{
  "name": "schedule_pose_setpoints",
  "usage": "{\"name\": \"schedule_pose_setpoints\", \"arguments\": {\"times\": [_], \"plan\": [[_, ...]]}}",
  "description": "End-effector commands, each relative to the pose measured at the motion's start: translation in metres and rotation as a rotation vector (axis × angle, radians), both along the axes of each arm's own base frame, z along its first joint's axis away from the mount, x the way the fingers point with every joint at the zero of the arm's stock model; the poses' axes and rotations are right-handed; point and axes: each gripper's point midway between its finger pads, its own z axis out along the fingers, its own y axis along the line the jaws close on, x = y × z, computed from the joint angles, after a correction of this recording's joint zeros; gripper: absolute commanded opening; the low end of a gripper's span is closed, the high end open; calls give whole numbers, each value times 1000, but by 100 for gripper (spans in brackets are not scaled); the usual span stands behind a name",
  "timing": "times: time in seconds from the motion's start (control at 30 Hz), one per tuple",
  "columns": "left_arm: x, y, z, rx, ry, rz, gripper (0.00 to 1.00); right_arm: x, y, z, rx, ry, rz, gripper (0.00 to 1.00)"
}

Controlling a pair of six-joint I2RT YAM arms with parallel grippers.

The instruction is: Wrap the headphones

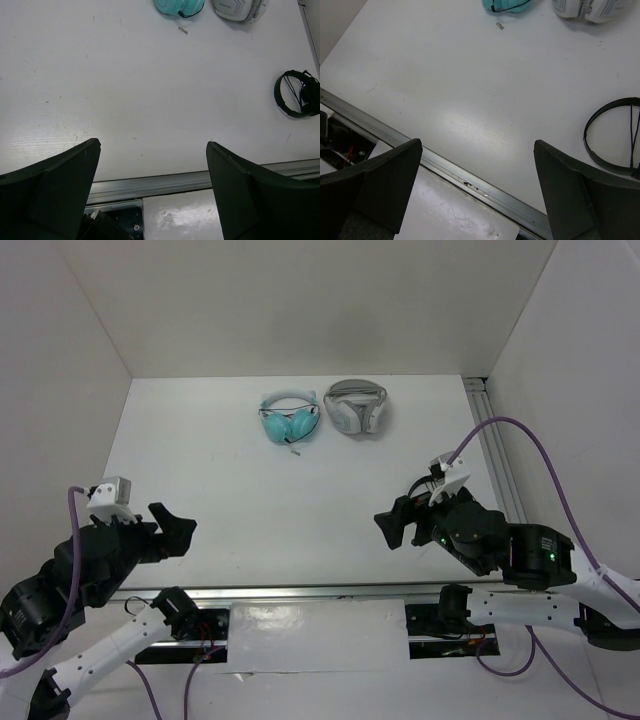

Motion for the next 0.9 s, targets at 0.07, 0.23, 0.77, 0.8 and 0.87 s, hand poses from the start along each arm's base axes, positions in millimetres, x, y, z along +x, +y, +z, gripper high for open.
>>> {"name": "schedule_pose_setpoints", "arguments": {"times": [0.07, 0.23, 0.77, 0.8, 0.87], "plan": [[-2, 3, 1, -20, -12, 14, 100, -1, -10, 13, 36, -4, -23, 100], [-3, 4, 2, -35, -17, 18, 100, -2, -20, 12, 46, 8, -51, 100], [-3, 6, 4, -46, -25, 29, 100, -12, -50, 17, 165, 68, -121, 100], [-3, 6, 4, -46, -25, 29, 100, -10, -49, 16, 152, 66, -131, 100], [-3, 6, 4, -46, -25, 29, 100, -9, -48, 17, 149, 66, -132, 100]]}}
